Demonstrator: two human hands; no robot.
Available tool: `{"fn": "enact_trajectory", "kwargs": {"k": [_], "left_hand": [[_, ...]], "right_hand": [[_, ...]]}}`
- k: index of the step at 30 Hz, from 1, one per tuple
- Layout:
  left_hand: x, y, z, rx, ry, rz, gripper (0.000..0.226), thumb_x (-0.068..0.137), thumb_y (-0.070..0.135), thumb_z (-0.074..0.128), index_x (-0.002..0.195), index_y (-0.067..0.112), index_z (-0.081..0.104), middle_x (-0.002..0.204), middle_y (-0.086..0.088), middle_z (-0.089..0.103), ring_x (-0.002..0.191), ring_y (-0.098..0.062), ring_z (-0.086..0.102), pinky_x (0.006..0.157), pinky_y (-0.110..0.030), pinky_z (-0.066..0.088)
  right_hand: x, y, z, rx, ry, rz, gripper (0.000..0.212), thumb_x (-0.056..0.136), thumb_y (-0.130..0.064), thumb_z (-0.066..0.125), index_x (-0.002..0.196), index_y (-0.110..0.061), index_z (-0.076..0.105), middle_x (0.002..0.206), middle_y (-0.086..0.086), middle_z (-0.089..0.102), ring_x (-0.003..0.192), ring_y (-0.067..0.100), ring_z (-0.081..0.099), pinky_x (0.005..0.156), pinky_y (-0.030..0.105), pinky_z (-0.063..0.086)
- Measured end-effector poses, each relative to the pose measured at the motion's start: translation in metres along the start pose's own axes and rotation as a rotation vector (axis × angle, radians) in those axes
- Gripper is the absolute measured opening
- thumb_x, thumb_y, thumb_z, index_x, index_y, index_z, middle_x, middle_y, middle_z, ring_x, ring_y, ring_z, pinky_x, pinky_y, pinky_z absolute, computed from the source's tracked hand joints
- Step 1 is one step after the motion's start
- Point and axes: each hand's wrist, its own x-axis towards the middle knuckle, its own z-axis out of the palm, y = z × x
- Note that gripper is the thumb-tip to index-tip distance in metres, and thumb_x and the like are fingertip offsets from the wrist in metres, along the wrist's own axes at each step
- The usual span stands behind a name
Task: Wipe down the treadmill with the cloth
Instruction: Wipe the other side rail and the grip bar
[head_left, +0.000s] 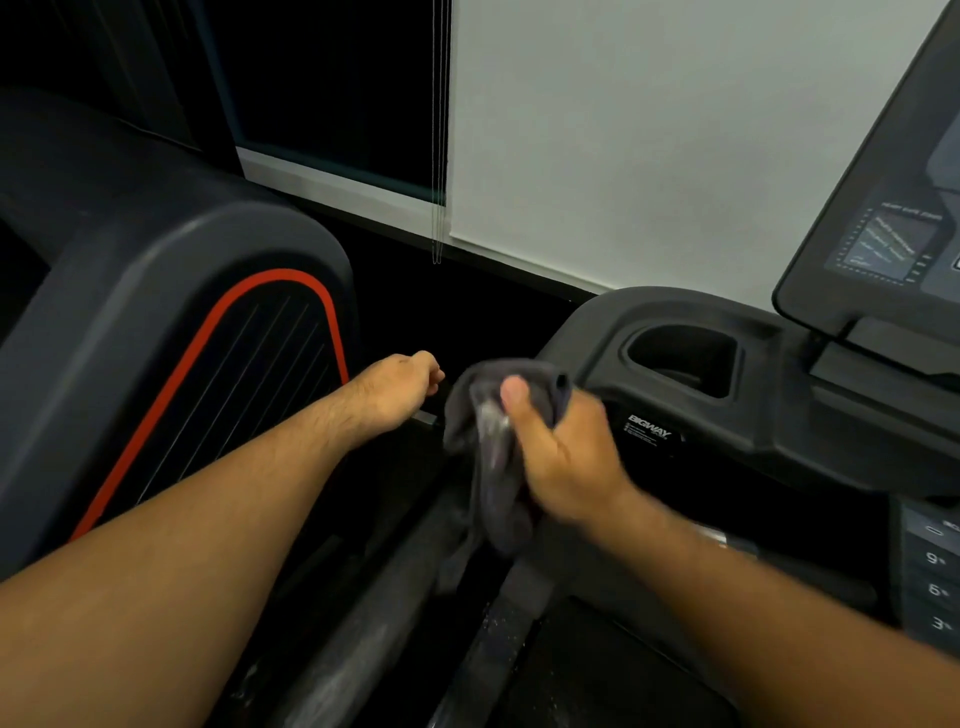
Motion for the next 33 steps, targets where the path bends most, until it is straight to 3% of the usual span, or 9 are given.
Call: {"fn": "enact_trajectory", "kwargs": {"k": [3,7,11,15,20,22,24,26,33], "left_hand": [[-0.001,0.003,0.001,-0.029,0.041,0.012,0.041,0.09,0.041,0.035,0.097,0.024,0.072,0.103,0.003,0.072,0.1,-0.014,0.064,0.102,-0.04,0.043],[-0.005,0.003,0.005,-0.049,0.007,0.024,0.034,0.097,0.036,0.036,0.109,0.025,0.067,0.112,0.007,0.067,0.106,-0.009,0.058,0.094,-0.031,0.039],[-0.008,0.0,0.002,-0.021,0.003,0.004,0.036,0.097,0.037,0.037,0.11,0.023,0.067,0.115,0.006,0.066,0.109,-0.011,0.058,0.095,-0.031,0.038],[-0.011,-0.001,-0.003,0.015,-0.039,0.016,0.041,0.101,0.034,0.032,0.127,0.021,0.061,0.123,0.007,0.062,0.116,-0.009,0.054,0.104,-0.031,0.035],[-0.011,-0.002,-0.008,-0.004,-0.004,0.026,0.04,0.098,0.035,0.035,0.122,0.021,0.064,0.12,0.006,0.065,0.114,-0.011,0.056,0.108,-0.035,0.037],[-0.012,-0.003,-0.01,-0.037,0.033,0.026,0.038,0.097,0.035,0.037,0.118,0.021,0.066,0.116,0.006,0.066,0.11,-0.01,0.058,0.105,-0.034,0.039],[-0.014,-0.005,-0.009,-0.058,0.04,0.034,0.038,0.097,0.036,0.037,0.116,0.022,0.067,0.114,0.007,0.067,0.109,-0.009,0.058,0.103,-0.033,0.039],[-0.016,-0.007,-0.006,-0.054,0.017,0.032,0.039,0.097,0.036,0.036,0.117,0.023,0.066,0.114,0.007,0.067,0.11,-0.01,0.058,0.103,-0.034,0.038],[-0.03,-0.012,-0.004,-0.006,-0.072,0.001,0.037,0.099,0.033,0.033,0.113,0.022,0.066,0.111,0.007,0.067,0.109,-0.01,0.059,0.098,-0.029,0.038]], "right_hand": [[0.026,0.023,0.002,-0.328,-0.274,0.011,0.052,0.091,-0.055,0.039,0.114,-0.019,0.068,0.112,-0.003,0.069,0.112,0.01,0.06,0.101,0.036,0.044],[-0.022,0.041,0.028,-0.526,-0.395,-0.044,0.058,0.093,-0.057,0.027,0.129,-0.024,0.061,0.142,-0.01,0.05,0.138,-0.007,0.019,0.119,0.025,-0.003],[-0.09,0.028,0.053,-0.347,-0.29,-0.131,0.043,0.094,-0.05,0.044,0.127,-0.028,0.059,0.138,-0.015,0.053,0.14,0.001,0.03,0.119,0.034,0.01],[-0.132,0.017,0.08,-0.216,-0.269,-0.322,0.034,0.098,-0.051,0.038,0.108,-0.03,0.063,0.117,-0.017,0.062,0.117,0.002,0.053,0.11,0.023,0.025],[-0.059,-0.005,0.044,0.018,-0.051,0.037,0.033,0.087,-0.062,0.05,0.091,-0.031,0.062,0.091,-0.004,0.068,0.086,0.007,0.063,0.08,0.017,0.046],[-0.017,0.002,0.024,-0.231,-0.136,0.043,0.042,0.089,-0.057,0.047,0.111,-0.026,0.064,0.116,0.002,0.066,0.11,0.009,0.059,0.097,0.023,0.043],[-0.001,0.016,0.02,-0.538,-0.426,0.047,0.059,0.093,-0.057,0.04,0.131,-0.016,0.057,0.141,0.004,0.052,0.138,0.013,0.036,0.118,0.028,0.018],[-0.014,0.027,0.031,-0.663,-0.509,-0.021,0.069,0.09,-0.064,0.025,0.13,-0.02,0.06,0.142,0.0,0.052,0.142,0.007,0.026,0.119,0.027,-0.001],[-0.12,-0.007,0.08,-0.403,-0.389,-0.175,0.036,0.093,-0.047,0.044,0.122,-0.033,0.058,0.13,-0.018,0.059,0.134,0.001,0.039,0.114,0.029,0.017]]}}
